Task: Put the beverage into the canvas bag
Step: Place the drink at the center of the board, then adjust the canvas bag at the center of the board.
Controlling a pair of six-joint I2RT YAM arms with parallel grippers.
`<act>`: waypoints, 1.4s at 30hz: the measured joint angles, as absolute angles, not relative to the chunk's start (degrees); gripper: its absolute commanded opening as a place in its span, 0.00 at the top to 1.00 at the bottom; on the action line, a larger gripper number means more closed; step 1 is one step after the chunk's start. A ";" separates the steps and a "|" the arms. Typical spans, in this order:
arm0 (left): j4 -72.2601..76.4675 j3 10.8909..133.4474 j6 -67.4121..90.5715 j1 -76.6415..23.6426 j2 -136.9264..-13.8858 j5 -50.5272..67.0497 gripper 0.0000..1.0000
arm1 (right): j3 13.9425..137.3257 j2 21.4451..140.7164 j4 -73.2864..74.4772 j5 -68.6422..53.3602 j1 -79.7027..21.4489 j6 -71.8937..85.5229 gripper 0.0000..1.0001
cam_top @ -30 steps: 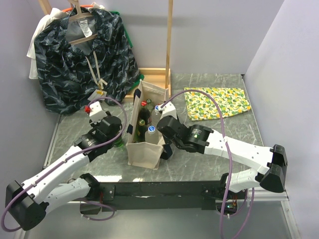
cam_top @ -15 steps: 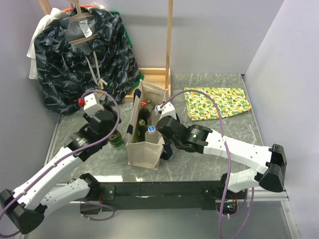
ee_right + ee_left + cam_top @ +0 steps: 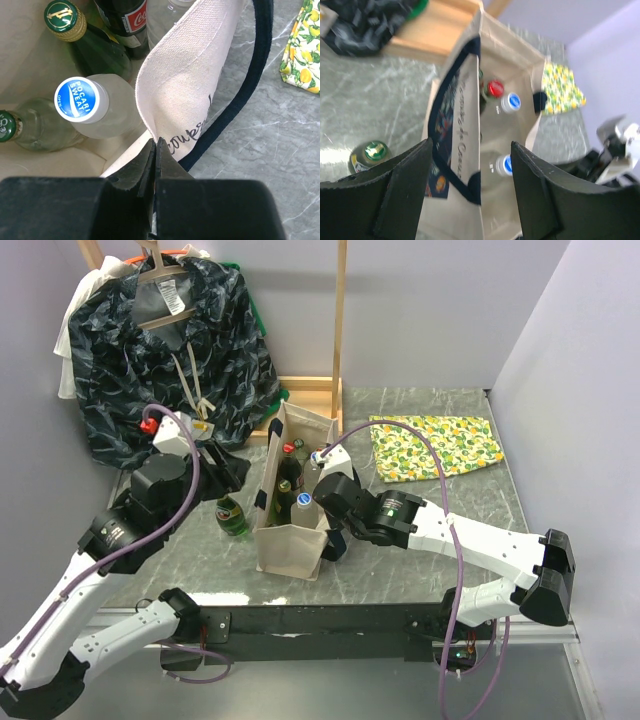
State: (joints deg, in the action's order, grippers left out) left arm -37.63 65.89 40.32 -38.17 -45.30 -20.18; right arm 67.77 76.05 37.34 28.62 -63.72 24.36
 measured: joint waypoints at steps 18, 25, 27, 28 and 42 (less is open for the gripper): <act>-46.59 62.81 39.66 -38.17 -42.72 -1.89 0.33 | 67.37 76.40 36.62 28.62 -63.72 24.82 1.00; -44.71 57.98 41.21 -38.17 -40.56 4.67 0.32 | 66.94 76.97 36.47 28.62 -63.72 25.21 1.00; -43.68 57.14 41.50 -38.17 -40.62 5.98 0.32 | 66.89 77.08 36.42 28.62 -63.72 25.23 1.00; -43.13 56.82 41.63 -38.17 -40.73 6.55 0.32 | 66.78 77.08 36.38 28.62 -63.72 25.23 1.00; -45.32 55.20 41.28 -38.17 -42.30 7.07 0.77 | 64.82 76.88 36.01 28.88 -63.72 26.11 1.00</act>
